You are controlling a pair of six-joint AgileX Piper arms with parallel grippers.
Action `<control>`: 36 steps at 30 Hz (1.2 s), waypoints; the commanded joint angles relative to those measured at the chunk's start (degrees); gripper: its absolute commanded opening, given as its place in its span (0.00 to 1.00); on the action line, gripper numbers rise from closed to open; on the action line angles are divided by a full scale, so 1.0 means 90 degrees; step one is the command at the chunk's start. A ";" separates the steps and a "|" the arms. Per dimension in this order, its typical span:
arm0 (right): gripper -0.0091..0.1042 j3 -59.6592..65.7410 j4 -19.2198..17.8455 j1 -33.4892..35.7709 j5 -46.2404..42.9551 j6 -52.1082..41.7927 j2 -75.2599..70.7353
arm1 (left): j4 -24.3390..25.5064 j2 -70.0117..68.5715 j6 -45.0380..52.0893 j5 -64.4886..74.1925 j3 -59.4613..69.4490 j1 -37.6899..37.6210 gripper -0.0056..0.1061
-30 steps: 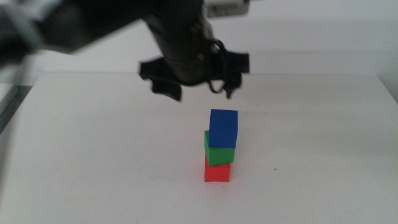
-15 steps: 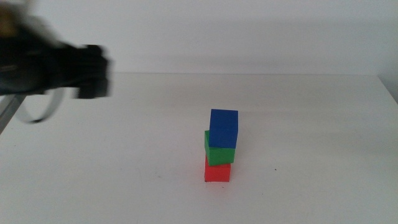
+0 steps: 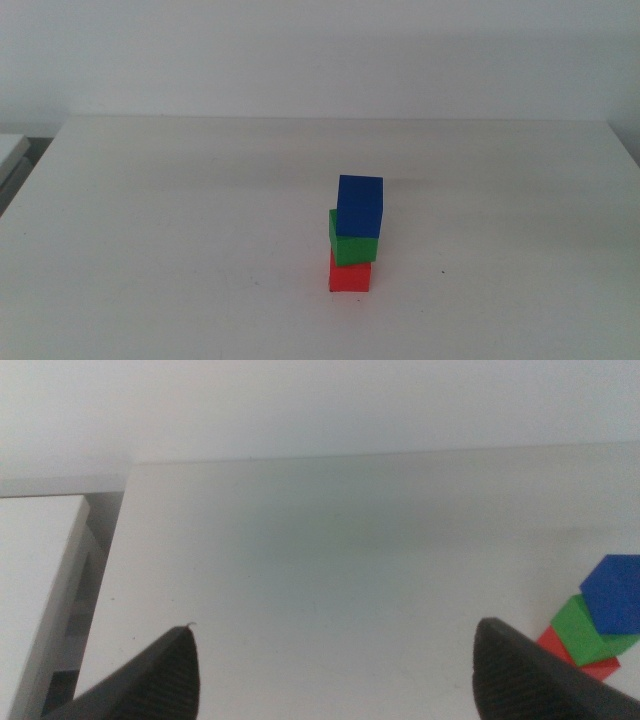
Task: Stack red cubes first, then green, then blue cubes in a specific spot.
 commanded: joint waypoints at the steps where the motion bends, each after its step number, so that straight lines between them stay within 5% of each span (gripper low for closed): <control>1: 0.78 0.0038 -0.0046 -0.0005 -0.0057 -0.0025 -0.0013 | -0.0431 -0.0170 0.0392 -0.0030 0.0076 0.0195 0.89; 16: 0.78 0.0117 -0.0066 -0.0005 -0.0103 -0.0027 -0.0013 | -0.0549 -0.0208 0.0428 -0.0072 0.0076 0.0232 0.89; 28: 0.78 0.3426 -0.0147 -0.0005 -0.2591 -0.0027 -0.1010 | -0.0920 -0.1278 0.0428 -0.0081 0.1943 0.0232 0.89; 36: 0.78 0.3966 -0.0111 -0.1568 -0.2755 -0.0027 -0.2054 | -0.0774 -0.3140 0.0415 -0.1951 0.4123 0.0232 0.89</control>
